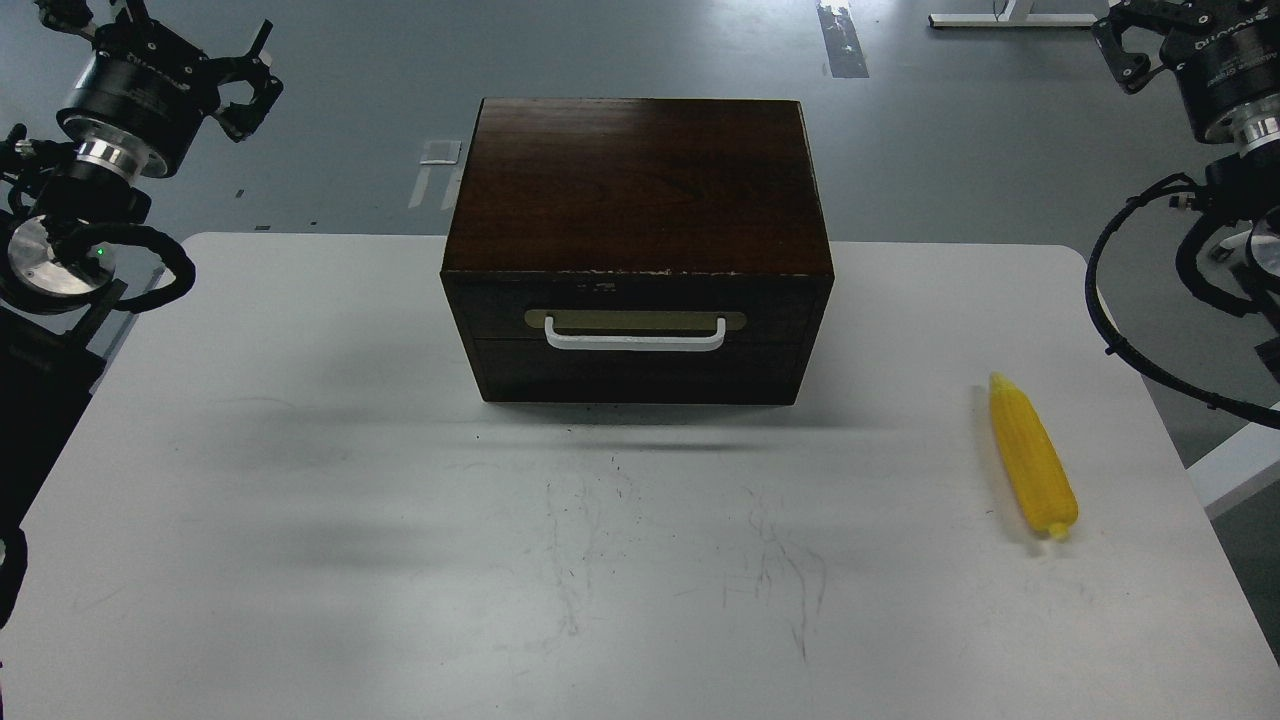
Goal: Put corn in drawer with both arms
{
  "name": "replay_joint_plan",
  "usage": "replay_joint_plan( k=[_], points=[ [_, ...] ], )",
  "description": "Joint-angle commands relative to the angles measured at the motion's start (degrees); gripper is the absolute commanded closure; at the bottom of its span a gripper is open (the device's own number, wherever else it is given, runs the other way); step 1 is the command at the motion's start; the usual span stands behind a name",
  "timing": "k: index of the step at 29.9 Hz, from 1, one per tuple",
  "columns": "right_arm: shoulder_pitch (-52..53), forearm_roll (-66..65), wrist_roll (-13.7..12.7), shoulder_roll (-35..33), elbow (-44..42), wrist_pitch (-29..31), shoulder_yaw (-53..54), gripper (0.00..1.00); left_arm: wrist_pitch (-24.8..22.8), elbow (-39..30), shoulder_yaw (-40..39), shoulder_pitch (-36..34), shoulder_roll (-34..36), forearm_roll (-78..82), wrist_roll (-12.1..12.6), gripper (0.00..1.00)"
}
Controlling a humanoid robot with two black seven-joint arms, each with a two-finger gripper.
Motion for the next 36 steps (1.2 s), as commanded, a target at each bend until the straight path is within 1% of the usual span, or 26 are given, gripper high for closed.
replay_joint_plan(
  k=[1, 2, 3, 5, 9, 12, 15, 16, 19, 22, 24, 25, 27, 28, 30, 31, 33, 34, 36],
  points=[
    [-0.4, 0.1, 0.1, -0.1, 0.2, 0.0, 0.2, 0.0, 0.0, 0.0, -0.1, -0.1, 0.0, -0.1, -0.3, 0.02],
    [-0.4, 0.1, 0.2, -0.1, 0.2, 0.0, 0.3, 0.0, 0.0, 0.0, 0.0, -0.1, 0.0, -0.1, -0.6, 0.01],
    [-0.4, 0.1, 0.2, -0.1, 0.2, 0.0, 0.3, 0.0, 0.0, 0.0, 0.0, -0.1, 0.0, -0.1, -1.6, 0.01],
    [-0.7, 0.1, 0.2, -0.2, 0.2, 0.0, 0.5, 0.0, 0.0, 0.0, 0.0, -0.2, 0.1, -0.1, -1.8, 0.01],
    [-0.8, 0.1, 0.2, -0.6, 0.2, 0.0, 0.7, 0.0, 0.0, 0.0, 0.2, -0.4, 0.5, 0.0, -1.5, 0.01],
    [-0.7, 0.1, 0.2, -0.8, 0.2, 0.0, 0.9, 0.0, 0.0, -0.1, 0.7, -0.3, 1.5, 0.3, -0.5, 0.02],
    [-0.7, 0.1, 0.2, -0.9, 0.2, 0.0, 1.0, 0.0, 0.0, -1.2, 1.4, -0.4, 4.8, 1.2, 0.4, 0.02],
    [-0.7, 0.1, 0.2, -0.9, 0.2, 0.0, 1.1, 0.0, 0.0, -2.6, 2.1, -0.5, 6.6, 2.4, 0.7, 0.02],
    [-0.7, 0.1, 0.2, -0.9, 0.2, 0.0, 1.1, 0.0, 0.0, -7.4, 2.2, -0.5, 11.4, 7.5, 0.2, 0.02],
    [-0.7, 0.1, 0.2, -0.9, 0.1, 0.0, 1.1, 0.0, 0.0, -11.1, 2.0, -0.9, 14.2, 12.9, 0.0, 0.03],
    [-0.7, 0.1, 0.2, -0.9, 0.1, 0.0, 1.1, 0.0, 0.0, -13.9, 2.1, -3.7, 15.7, 17.5, 0.0, 0.03],
    [-0.7, 0.1, 0.2, -0.9, 0.1, 0.0, 1.1, 0.0, 0.0, -15.4, 2.2, -6.1, 16.4, 21.3, 0.0, 0.03],
    [-0.7, 0.1, 0.2, -0.9, 0.0, 0.0, 1.1, 0.0, 0.0, -16.8, 2.2, -8.4, 16.5, 26.2, 0.1, 0.03],
    [-0.7, 0.1, 0.2, -0.9, 0.1, 0.0, 1.1, 0.0, 0.0, -18.5, 2.3, -10.5, 16.3, 31.6, 0.0, 0.03],
    [-0.7, 0.1, 0.2, -0.9, 0.1, 0.0, 1.1, 0.0, 0.0, -22.6, 2.2, -13.1, 16.2, 40.6, -0.1, 0.03],
    [-0.7, 0.1, 0.2, -0.9, 0.1, 0.0, 1.2, 0.0, 0.0, -26.1, 2.1, -14.1, 16.0, 45.8, -0.2, 0.05],
    [-0.7, 0.1, 0.2, -0.9, 0.1, 0.0, 1.2, 0.0, 0.0, -29.7, 2.2, -14.8, 15.5, 50.2, -0.3, 0.06],
    [-0.7, 0.1, 0.2, -0.9, 0.1, 0.0, 1.3, 0.0, 0.0, -33.2, 2.2, -15.3, 14.8, 54.5, -0.4, 0.07],
    [-0.7, 0.1, 0.2, -1.0, 0.1, 0.0, 1.3, 0.0, 0.0, -37.6, 2.2, -16.4, 13.2, 61.9, -0.4, 0.07]
  ],
)
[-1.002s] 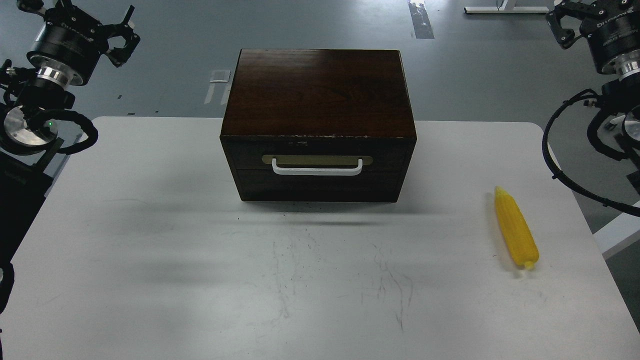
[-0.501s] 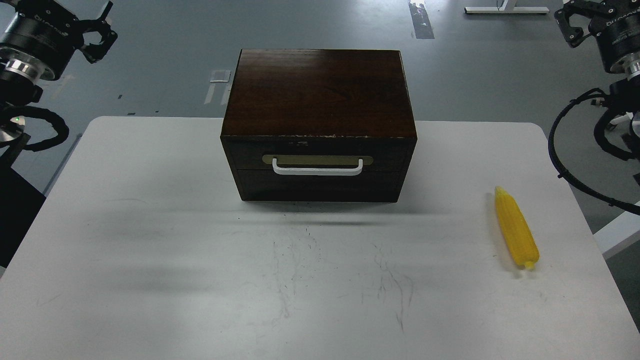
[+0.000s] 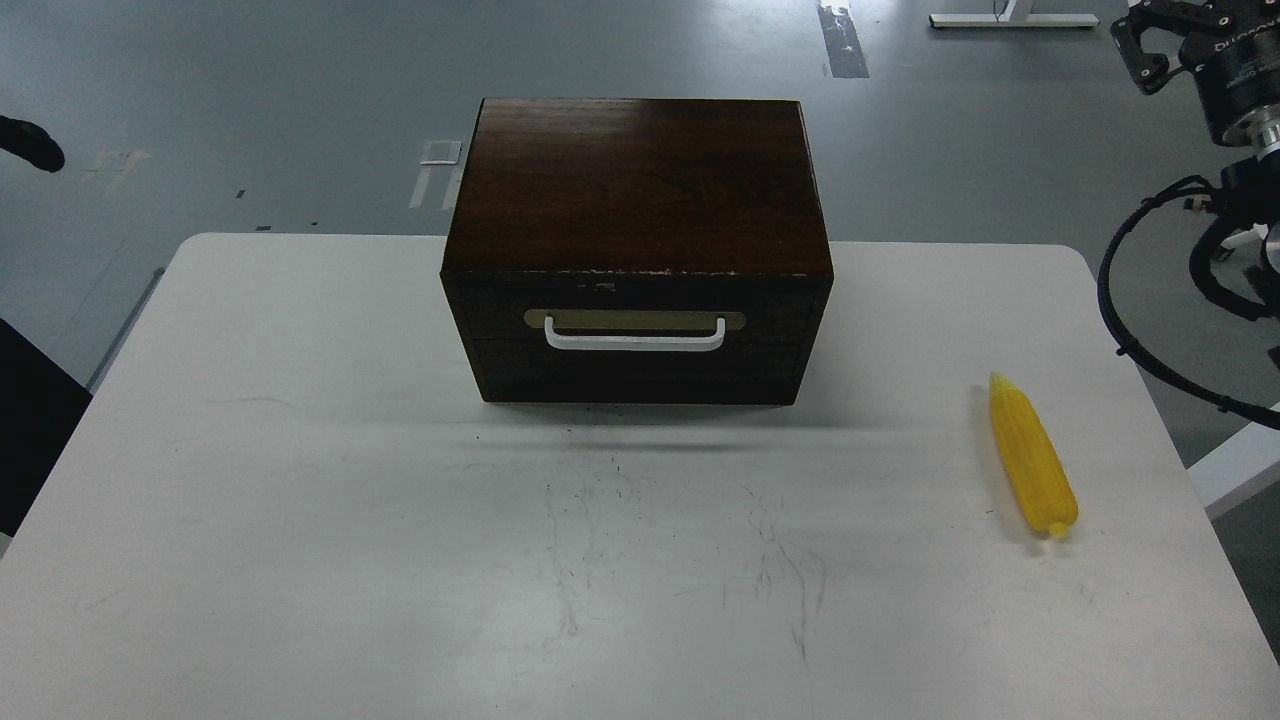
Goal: Put corn in drawer with both arms
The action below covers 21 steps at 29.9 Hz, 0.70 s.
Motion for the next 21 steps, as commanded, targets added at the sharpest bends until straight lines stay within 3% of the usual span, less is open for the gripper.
replay_joint_plan(
  k=[1, 5, 8, 9, 15, 19, 21],
  points=[
    [0.0, 0.0, 0.0, -0.4, 0.0, 0.0, 0.0, 0.0, 0.0, -8.4, 0.1, -2.0, -3.4, 15.2, -0.1, 0.07],
    [0.0, 0.0, 0.0, -1.1, 0.0, 0.0, 0.1, 0.0, 0.0, -10.7, 0.1, -1.8, -8.5, 30.9, -0.3, 0.07],
    [0.0, 0.0, 0.0, -1.8, 0.1, 0.0, 0.0, 0.0, 0.0, -12.8, 2.9, -2.0, -12.0, 45.5, -3.3, 0.07],
    [0.0, 0.0, 0.0, -1.9, 0.0, 0.0, 0.0, 0.0, 0.0, -13.5, 5.7, -2.4, -12.3, 49.4, -5.1, 0.07],
    [-1.8, 0.0, 0.0, -2.4, 0.3, 0.0, 0.0, 0.0, 0.0, -19.8, 21.0, -7.6, -12.5, 61.1, -9.8, 0.07],
    [-3.4, 0.1, -0.1, -2.4, 0.3, 0.0, -0.1, 0.0, 0.6, -20.7, 27.1, -10.2, -14.1, 65.6, -9.9, 0.07],
    [-4.8, 0.1, -0.1, -2.4, 1.2, 0.0, 0.0, 0.0, 0.5, -20.3, 34.0, -13.4, -15.5, 71.2, -10.0, 0.07]
  ],
)
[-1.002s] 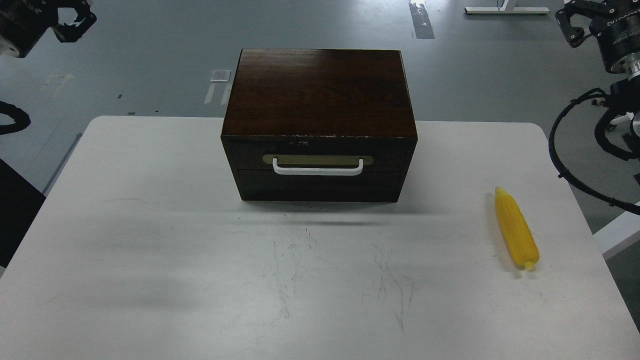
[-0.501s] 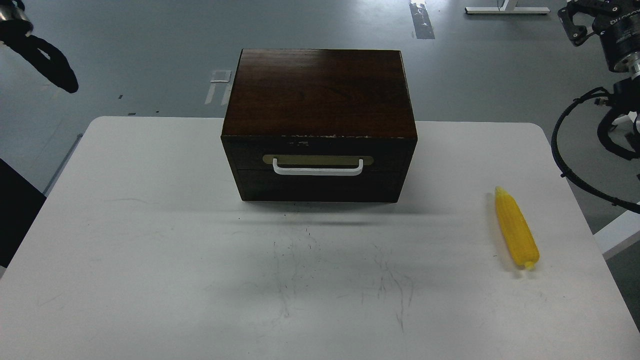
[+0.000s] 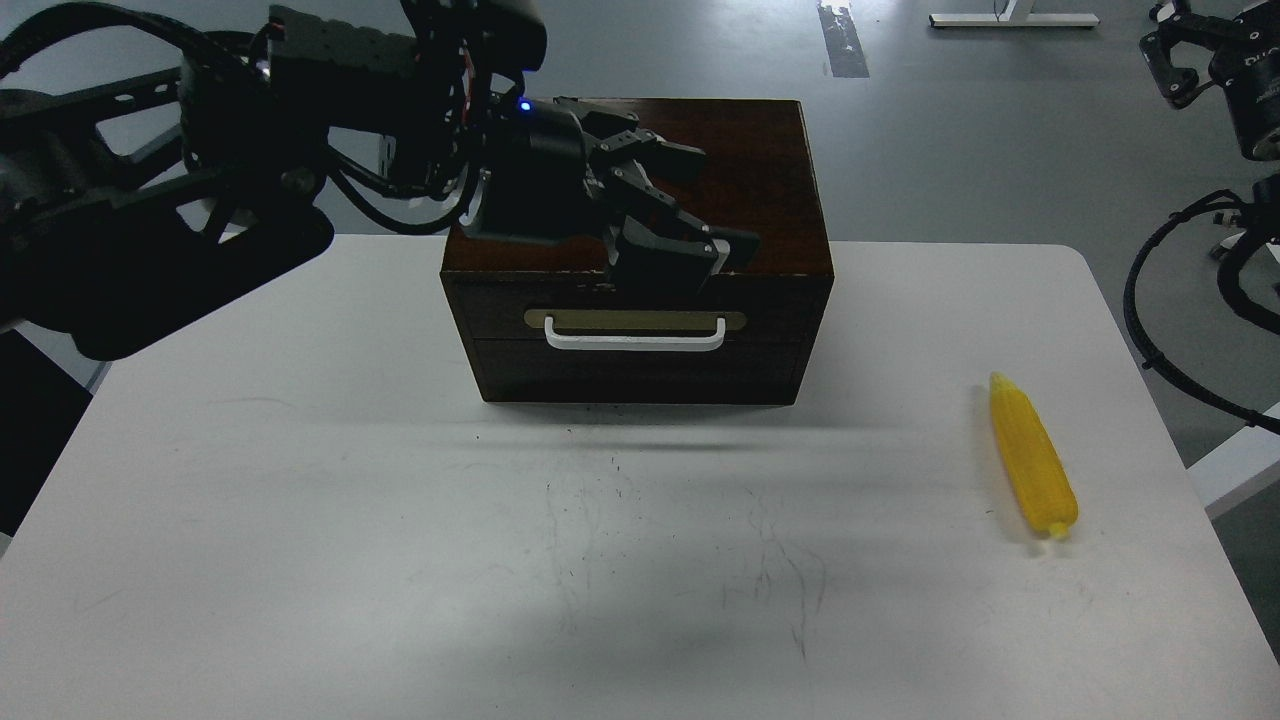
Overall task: Put corn in drawer with both arms
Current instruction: 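Move the left gripper down to the white drawer handle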
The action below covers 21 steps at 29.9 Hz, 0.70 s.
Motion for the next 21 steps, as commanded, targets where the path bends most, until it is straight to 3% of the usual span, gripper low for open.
replay_joint_plan(
  k=[1, 5, 21],
  points=[
    [-2.1, 0.0, 0.1, 0.0, 1.5, 0.0, 0.1, 0.0, 0.0, 0.1, 9.9, -4.5, -1.7, 7.6, -0.2, 0.07],
    [-4.7, 0.0, 0.1, -0.4, 3.0, 0.0, 0.1, 0.0, 0.1, 0.7, 15.9, -7.3, -3.9, 10.3, -0.1, 0.07],
    [-7.3, -0.1, 0.1, -0.4, 2.9, 0.0, 0.1, 0.0, 0.3, 6.5, 16.5, -0.8, -5.9, 13.3, 0.3, 0.07]
  ],
)
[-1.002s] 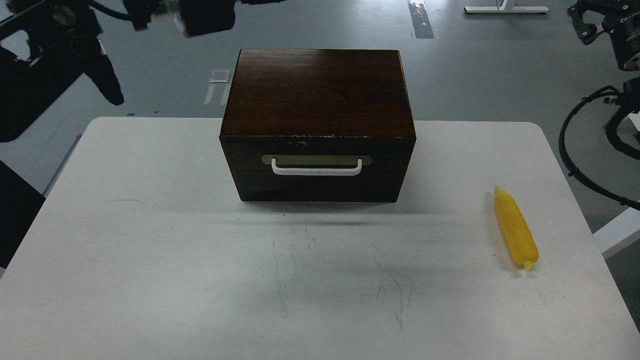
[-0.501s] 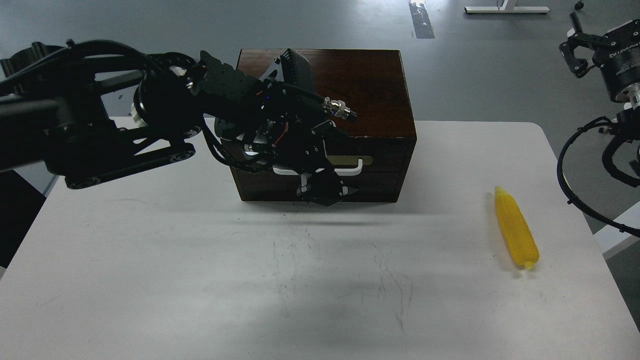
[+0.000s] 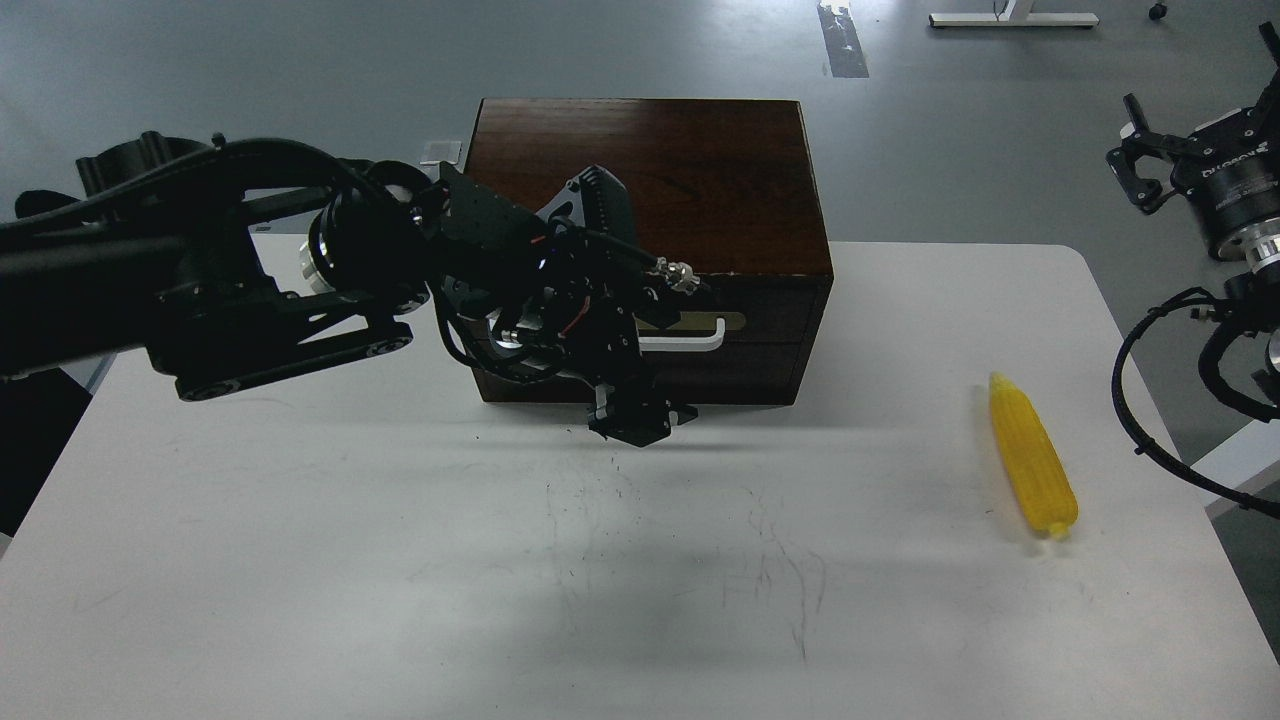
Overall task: Put corn in drawer with both arms
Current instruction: 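Move the left gripper down to the white drawer handle, then grasp the white drawer handle with the left gripper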
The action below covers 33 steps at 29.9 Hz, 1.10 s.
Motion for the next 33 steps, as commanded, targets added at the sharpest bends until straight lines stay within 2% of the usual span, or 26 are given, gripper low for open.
replay_joint_plan(
  k=[1, 7, 13, 33],
  points=[
    [0.7, 0.0, 0.0, -0.1, 0.0, 0.0, 0.0, 0.0, 0.0, 2.0, 0.0, 0.9, -0.3, 3.0, 0.1, 0.07],
    [0.9, -0.1, 0.0, -0.4, -0.1, 0.0, 0.0, 0.0, 0.0, 5.2, 0.0, 0.8, -0.5, 3.6, 0.2, 0.07],
    [1.1, -0.1, 0.0, -0.9, -0.4, 0.0, 0.1, 0.0, 0.0, 5.3, 3.2, 0.7, -0.5, 3.8, 0.2, 0.07],
    [1.8, -0.1, 0.0, -0.8, -0.4, 0.0, 0.6, 0.0, 0.0, 5.9, 3.3, 1.9, -0.5, 5.9, 0.4, 0.07]
  ],
)
